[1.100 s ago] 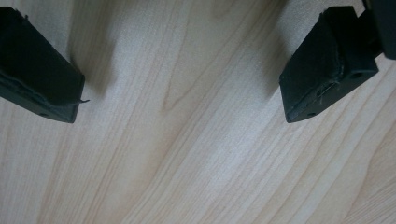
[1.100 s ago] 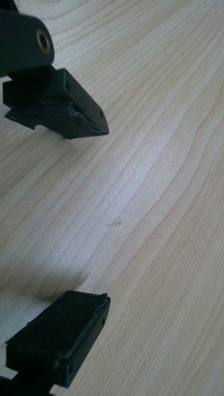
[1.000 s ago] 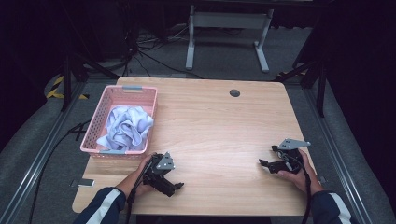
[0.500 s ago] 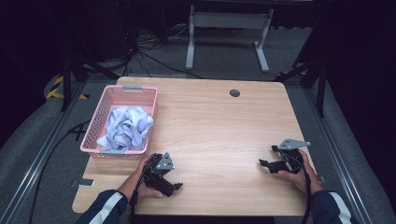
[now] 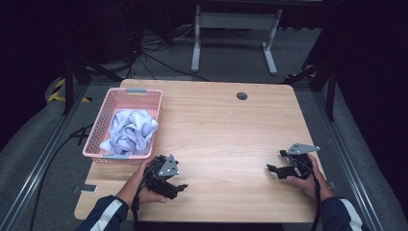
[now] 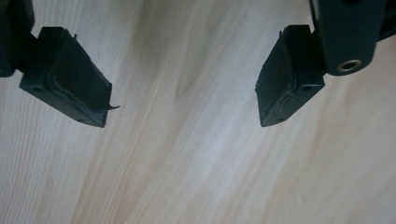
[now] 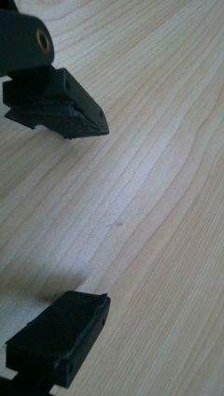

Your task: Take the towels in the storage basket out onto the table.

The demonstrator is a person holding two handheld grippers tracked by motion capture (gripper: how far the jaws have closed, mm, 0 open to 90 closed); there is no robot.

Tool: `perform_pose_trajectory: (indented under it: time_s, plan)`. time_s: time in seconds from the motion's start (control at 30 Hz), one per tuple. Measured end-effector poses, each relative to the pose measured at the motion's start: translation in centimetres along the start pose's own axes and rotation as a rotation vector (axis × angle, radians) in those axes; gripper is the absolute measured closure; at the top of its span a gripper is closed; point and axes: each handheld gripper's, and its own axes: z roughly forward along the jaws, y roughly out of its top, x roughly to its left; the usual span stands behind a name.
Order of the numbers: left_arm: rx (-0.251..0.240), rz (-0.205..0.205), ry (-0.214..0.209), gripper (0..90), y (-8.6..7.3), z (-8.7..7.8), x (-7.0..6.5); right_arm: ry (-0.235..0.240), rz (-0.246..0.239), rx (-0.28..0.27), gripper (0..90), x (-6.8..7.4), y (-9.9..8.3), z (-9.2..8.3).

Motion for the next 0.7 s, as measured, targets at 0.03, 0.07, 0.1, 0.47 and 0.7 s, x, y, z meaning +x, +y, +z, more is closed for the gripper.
perform_pose_trajectory:
  time_s: [0.03,0.07,0.1,0.47,0.7]
  plan:
    - [-0.019,-0.006,0.008,18.7,0.1,-0.5,0.2,0.0,0.0,0.0,15.3,0.0,0.0,0.0]
    - [-0.033,-0.009,0.023,18.6,0.2,-1.1,0.3,0.001,0.001,0.0,15.3,0.0,0.0,0.0]
    - [-0.041,-0.008,0.029,18.1,0.2,-1.5,0.4,0.0,0.0,0.0,15.3,0.0,0.0,0.0]
    - [-0.117,-0.058,0.159,17.5,-0.5,-5.6,2.3,0.001,0.0,0.0,15.3,0.0,0.0,0.0]
    - [-0.117,-0.071,0.217,17.5,-0.9,-6.9,3.2,0.001,0.0,0.001,15.3,0.0,0.0,0.0]
